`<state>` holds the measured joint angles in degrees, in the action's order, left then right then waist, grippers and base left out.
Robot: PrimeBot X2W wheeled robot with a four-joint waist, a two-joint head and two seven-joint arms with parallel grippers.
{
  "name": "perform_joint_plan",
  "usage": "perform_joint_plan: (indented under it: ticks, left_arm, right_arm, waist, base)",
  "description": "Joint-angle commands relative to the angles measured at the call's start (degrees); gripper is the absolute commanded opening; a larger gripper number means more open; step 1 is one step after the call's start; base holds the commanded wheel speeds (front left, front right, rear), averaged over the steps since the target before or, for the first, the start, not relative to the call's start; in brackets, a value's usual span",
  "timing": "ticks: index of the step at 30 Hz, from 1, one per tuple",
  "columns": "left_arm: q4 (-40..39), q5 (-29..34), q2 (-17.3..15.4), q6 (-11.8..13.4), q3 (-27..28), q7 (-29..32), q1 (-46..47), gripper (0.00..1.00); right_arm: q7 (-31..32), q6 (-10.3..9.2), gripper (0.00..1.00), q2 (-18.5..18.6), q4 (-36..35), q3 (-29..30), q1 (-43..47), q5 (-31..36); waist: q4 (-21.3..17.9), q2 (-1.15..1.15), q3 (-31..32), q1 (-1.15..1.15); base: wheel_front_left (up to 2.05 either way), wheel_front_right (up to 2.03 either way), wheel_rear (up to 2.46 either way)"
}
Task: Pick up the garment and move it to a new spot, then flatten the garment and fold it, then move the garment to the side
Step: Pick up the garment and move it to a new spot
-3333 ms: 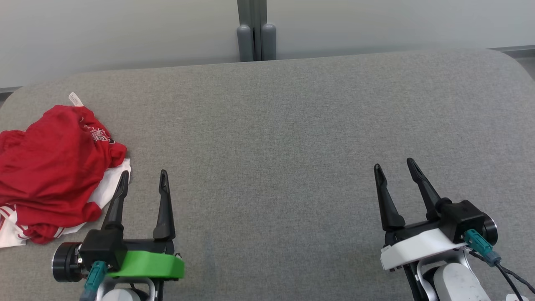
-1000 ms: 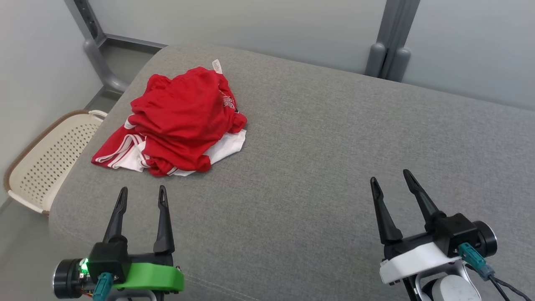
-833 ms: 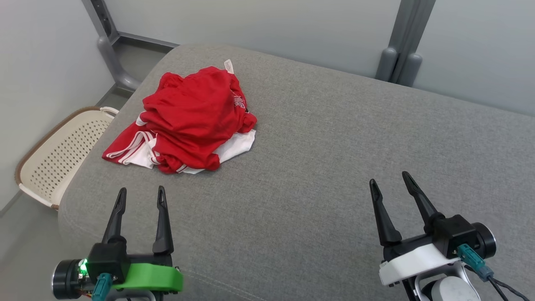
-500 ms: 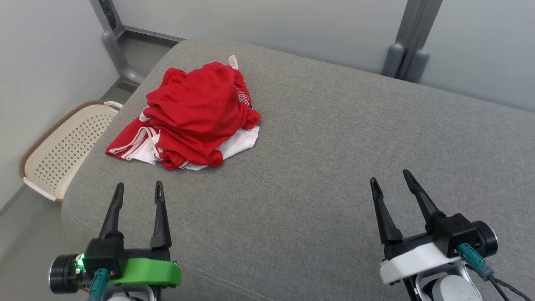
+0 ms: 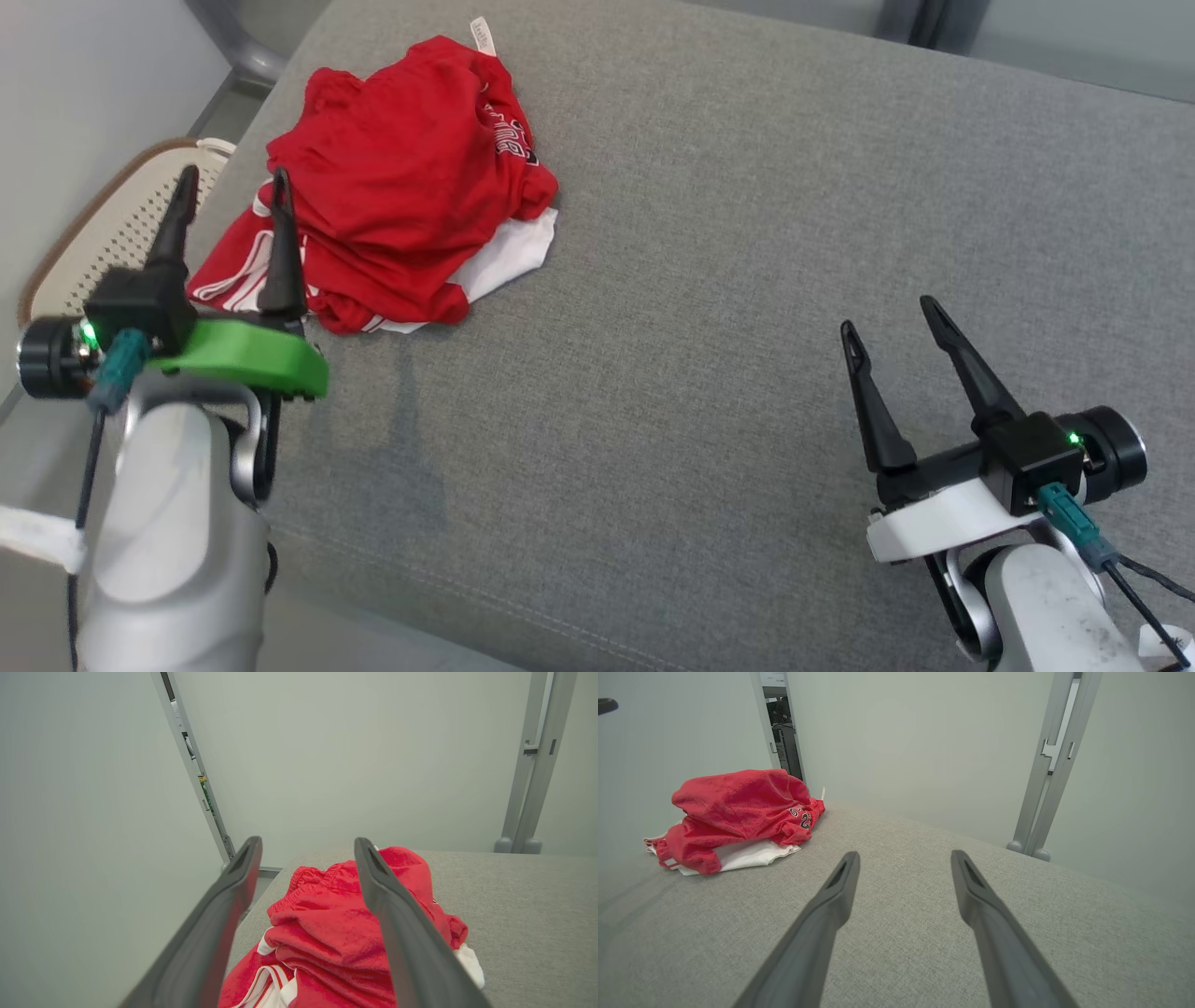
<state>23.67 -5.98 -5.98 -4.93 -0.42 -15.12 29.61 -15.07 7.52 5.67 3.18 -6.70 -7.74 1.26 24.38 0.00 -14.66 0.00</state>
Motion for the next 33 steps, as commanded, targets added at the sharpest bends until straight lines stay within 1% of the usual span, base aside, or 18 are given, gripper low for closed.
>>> perform_joint_plan:
  ticks: [1, 3, 5, 8, 12, 14, 17, 21, 25, 26, 27, 28, 29, 31, 33]
  left_arm:
    - [3.2, 0.0, -1.0, -0.4, 0.0, 0.2, 3.6, 1.0]
    - [8.2, -0.9, -2.1, -1.1, -0.3, 2.1, 9.4, 1.0]
    - [12.6, -2.7, -2.7, -1.7, -0.5, 5.5, 14.3, 1.0]
    - [19.1, -5.1, -4.3, -2.4, -1.9, 12.4, 21.1, 1.0]
    - [25.8, -10.5, -5.3, -2.6, -5.2, 21.9, 27.2, 1.0]
    - [27.8, -13.3, -6.7, -2.5, -7.2, 25.4, 28.8, 1.0]
    - [29.9, -17.2, -8.1, -2.5, -9.8, 28.3, 29.2, 1.0]
    - [32.6, -20.7, -9.6, -2.6, -12.1, 29.7, 28.1, 1.0]
    - [34.2, -22.9, -10.0, -2.6, -14.4, 29.0, 27.4, 1.0]
    - [34.2, -23.3, -10.3, -2.6, -14.8, 28.0, 27.4, 0.98]
    - [34.2, -23.6, -10.9, -2.6, -15.3, 26.4, 27.7, 0.45]
    - [34.2, -23.8, -11.2, -2.6, -15.7, 25.0, 27.9, 0.02]
    - [34.4, -23.5, -11.8, -2.6, -16.3, 23.3, 28.0, 0.0]
    - [34.5, -22.1, -13.2, -2.6, -17.4, 19.2, 28.7, 0.0]
    - [34.6, -21.3, -13.6, -2.5, -18.1, 14.8, 29.3, 0.0]
  right_arm:
    - [-0.2, -0.06, 1.0, 0.8, -0.5, 0.1, -1.5, 0.6]
    - [-0.2, -0.06, 1.0, 1.8, -1.0, 0.1, -2.5, 0.7]
    - [-0.2, -0.06, 1.0, 2.6, -1.5, 0.1, -3.6, 0.8]
    - [-0.2, -0.06, 1.0, 3.8, -1.9, -0.3, -4.9, 1.4]
    - [-0.2, -0.06, 1.0, 4.5, -2.5, -0.1, -6.2, 1.8]
    - [-0.2, -0.06, 1.0, 4.4, -2.7, 0.0, -6.8, 1.9]
    - [-0.2, -0.06, 1.0, 4.3, -3.0, 0.1, -7.2, 1.9]
    - [-0.2, -0.06, 1.0, 3.9, -3.3, 0.4, -7.8, 2.1]
    - [-0.2, -0.06, 1.0, 3.8, -3.5, 0.7, -8.1, 2.3]
    - [-0.2, -0.06, 1.0, 3.8, -3.5, 0.7, -8.1, 2.3]
    - [-0.2, -0.06, 1.0, 3.9, -3.4, 0.7, -8.1, 2.4]
    - [-0.2, -0.06, 1.0, 3.8, -3.3, 0.7, -8.1, 2.5]
    - [-0.2, -0.06, 1.0, 3.8, -3.1, 0.7, -8.2, 2.4]
    - [-0.2, -0.06, 1.0, 3.6, -2.9, 0.4, -8.1, 2.3]
    - [-0.2, -0.06, 1.0, 3.6, -2.7, -0.1, -7.6, 2.3]
  waist:
    - [-2.0, 0.0, -5.9, 0.0]
    - [-2.8, 0.0, -7.9, 0.0]
    - [-3.6, 0.0, -9.9, 0.0]
    - [-5.0, 0.0, -12.6, 0.0]
    - [-7.0, 0.0, -15.3, 0.0]
    - [-7.9, 0.0, -16.2, 0.0]
    - [-9.1, 0.0, -17.1, 0.0]
    - [-10.0, 0.0, -17.9, 0.0]
    - [-10.0, 0.0, -18.4, 0.0]
    - [-9.9, 0.0, -18.5, 0.0]
    - [-9.9, 0.0, -18.6, 0.0]
    - [-9.8, 0.0, -18.6, 0.0]
    - [-9.7, 0.0, -18.4, 0.0]
    - [-9.6, 0.0, -17.7, 0.0]
    - [-9.5, 0.0, -16.7, 0.0]
  base:
    - [0.0, 0.0, 0.0]
    - [0.0, 0.0, 0.0]
    - [0.0, 0.0, 0.0]
    - [0.0, 0.0, 0.0]
    - [0.0, 0.0, 0.0]
    - [0.0, 0.0, 0.0]
    - [0.0, 0.0, 0.0]
    - [0.0, 0.0, 0.0]
    - [0.0, 0.0, 0.0]
    - [0.0, 0.0, 0.0]
    - [0.0, 0.0, 0.0]
    - [0.0, 0.0, 0.0]
    - [0.0, 0.0, 0.0]
    - [0.0, 0.0, 0.0]
    - [0.0, 0.0, 0.0]
